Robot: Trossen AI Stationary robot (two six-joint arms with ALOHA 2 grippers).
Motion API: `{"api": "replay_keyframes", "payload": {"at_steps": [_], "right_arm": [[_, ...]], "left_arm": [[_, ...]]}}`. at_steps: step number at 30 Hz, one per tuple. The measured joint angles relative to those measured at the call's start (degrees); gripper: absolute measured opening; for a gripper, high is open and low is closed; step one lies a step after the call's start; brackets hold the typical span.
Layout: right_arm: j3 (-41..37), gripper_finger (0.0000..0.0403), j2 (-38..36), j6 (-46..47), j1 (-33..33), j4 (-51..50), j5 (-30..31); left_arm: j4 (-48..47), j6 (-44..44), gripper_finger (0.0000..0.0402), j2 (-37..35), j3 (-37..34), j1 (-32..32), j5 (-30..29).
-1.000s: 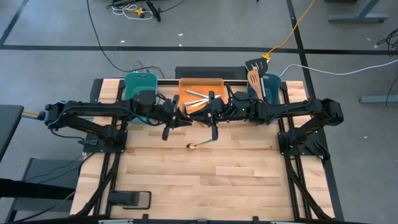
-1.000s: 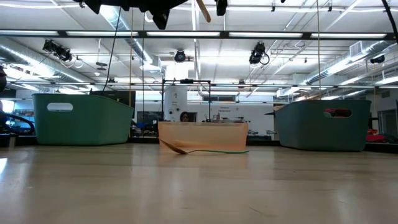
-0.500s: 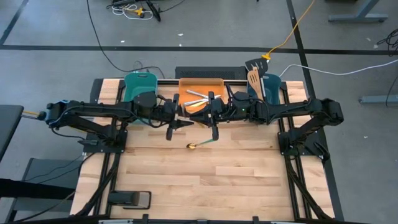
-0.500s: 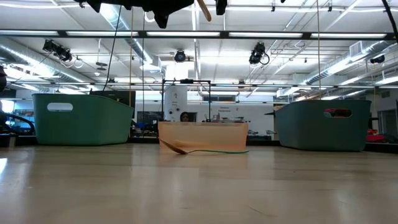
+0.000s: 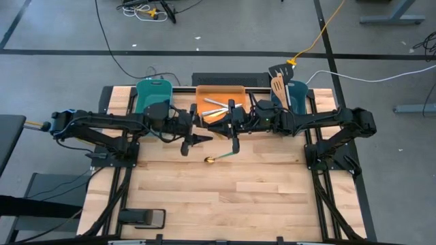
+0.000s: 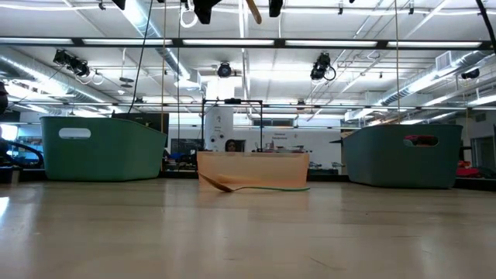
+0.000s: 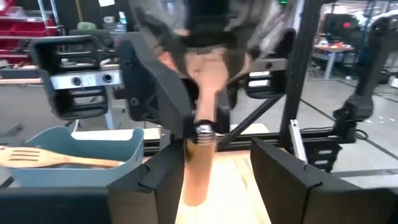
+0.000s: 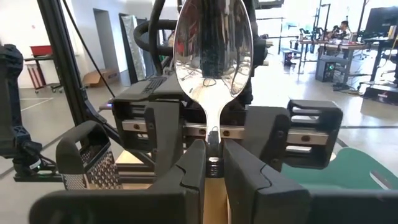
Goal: Pick & Place Kitchen Items
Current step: Put the orange spoon into the green bin
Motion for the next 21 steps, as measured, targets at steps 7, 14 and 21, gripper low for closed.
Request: {"api": "replay_keyframes", "payload": {"at_steps": [7,14,21], "right_arm": [[0.0,0.0044,0.0,-0.1,0.0,0.0,0.1],[0.0,0.0044,0.0,-0.4,0.0,-0.1,0.2],[0.0,0.0044,0.0,-0.5,-0.1,-0.2,0.3]], "left_arm": [[1.6,-0.1,0.0190,0.7,0.0,0.0,-6.4],[7.2,-0.1,0.0190,5.6,0.0,-0.1,-6.5],[7.2,0.4,0.0138,8.3,0.0,0.1,-5.9]]}}
